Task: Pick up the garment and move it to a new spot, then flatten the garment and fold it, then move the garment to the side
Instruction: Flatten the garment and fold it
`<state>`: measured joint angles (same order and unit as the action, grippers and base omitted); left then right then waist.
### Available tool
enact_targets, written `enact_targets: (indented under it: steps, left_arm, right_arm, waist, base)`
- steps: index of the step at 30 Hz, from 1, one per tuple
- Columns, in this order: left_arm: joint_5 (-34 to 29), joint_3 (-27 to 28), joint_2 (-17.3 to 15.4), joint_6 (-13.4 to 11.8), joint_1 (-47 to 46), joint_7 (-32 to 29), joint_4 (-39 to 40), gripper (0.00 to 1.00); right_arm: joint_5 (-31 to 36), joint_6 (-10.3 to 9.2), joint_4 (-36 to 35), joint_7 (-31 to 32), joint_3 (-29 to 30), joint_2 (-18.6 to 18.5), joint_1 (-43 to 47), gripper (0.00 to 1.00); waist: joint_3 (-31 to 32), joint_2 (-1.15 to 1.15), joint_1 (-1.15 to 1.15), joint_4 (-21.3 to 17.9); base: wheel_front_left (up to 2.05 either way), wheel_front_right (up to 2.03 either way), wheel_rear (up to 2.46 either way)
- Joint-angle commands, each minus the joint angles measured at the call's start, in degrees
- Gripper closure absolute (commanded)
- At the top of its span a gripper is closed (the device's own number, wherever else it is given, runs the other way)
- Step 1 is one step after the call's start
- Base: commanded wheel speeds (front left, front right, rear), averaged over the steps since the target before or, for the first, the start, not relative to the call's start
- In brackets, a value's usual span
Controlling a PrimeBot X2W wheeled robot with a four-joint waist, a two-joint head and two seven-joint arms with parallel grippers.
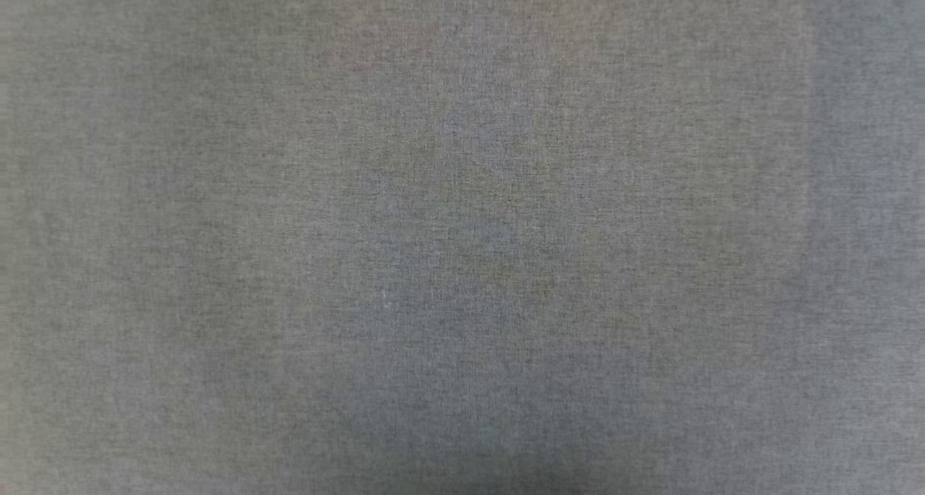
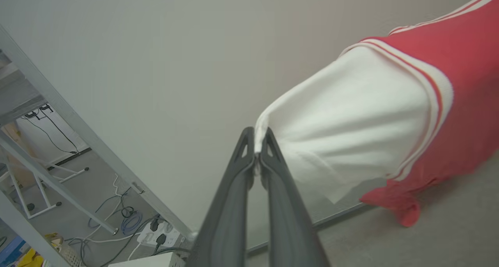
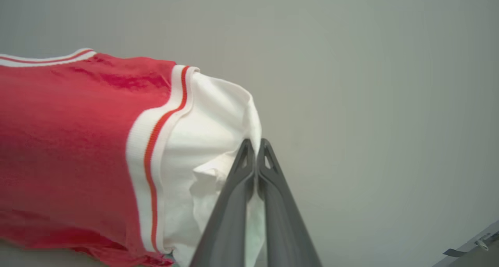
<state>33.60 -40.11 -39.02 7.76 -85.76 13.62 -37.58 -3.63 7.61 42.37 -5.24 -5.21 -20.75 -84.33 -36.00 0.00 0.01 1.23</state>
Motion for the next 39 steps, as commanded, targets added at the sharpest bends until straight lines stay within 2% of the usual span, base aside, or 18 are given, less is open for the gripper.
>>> enact_targets:
  steps: [1,7,10,17,21,29,39]
  left_arm:
    - [0.93,-0.24,0.22,-0.28,2.84,0.54,-0.53,1.00]
    - [3.48,-0.57,1.24,-0.29,15.51,1.29,0.37,1.00]
    - [4.32,-0.21,1.64,-0.79,23.24,1.35,2.69,1.00]
    - [6.24,-0.59,2.43,-2.82,41.79,1.37,8.30,1.00]
    - [7.05,-2.24,2.37,-3.97,50.02,1.35,10.26,1.00]
    - [7.51,-5.26,1.45,-5.67,59.26,0.33,12.50,1.00]
    - [8.56,-7.59,1.43,-6.46,65.61,-0.53,14.09,1.00]
  right_arm:
    - [-1.19,-0.12,0.48,-0.69,-0.89,0.14,2.72,1.00]
    - [-7.44,-0.12,-0.08,-1.64,-4.16,-0.19,14.17,1.00]
    - [-12.08,-0.12,-2.16,-0.92,-7.02,-1.48,21.33,1.00]
    - [-24.97,-0.12,-11.36,2.53,-13.15,-6.24,39.67,1.00]
    - [-31.03,-0.12,-18.13,5.72,-17.18,-10.72,49.01,1.00]
    - [-37.26,-0.12,-28.75,8.47,-22.16,-20.14,61.30,1.00]
    - [-44.11,-0.12,-34.39,12.85,-27.65,-27.49,70.84,1.00]
  waist:
    - [2.47,0.00,-0.01,0.04]
    - [8.77,0.00,-0.01,0.05]
    - [12.23,0.00,-0.01,0.27]
    - [19.04,0.00,-0.01,1.12]
    - [21.80,0.00,-0.01,1.34]
    - [25.80,0.00,-0.01,1.75]
    - [30.62,0.00,-0.01,2.36]
  base:
    - [0.00,0.00,0.00]
    - [0.00,0.00,0.00]
    - [0.00,0.00,0.00]
    - [0.00,0.00,0.00]
    - [0.00,0.00,0.00]
    - [0.00,0.00,0.00]
    - [0.00,0.00,0.00]
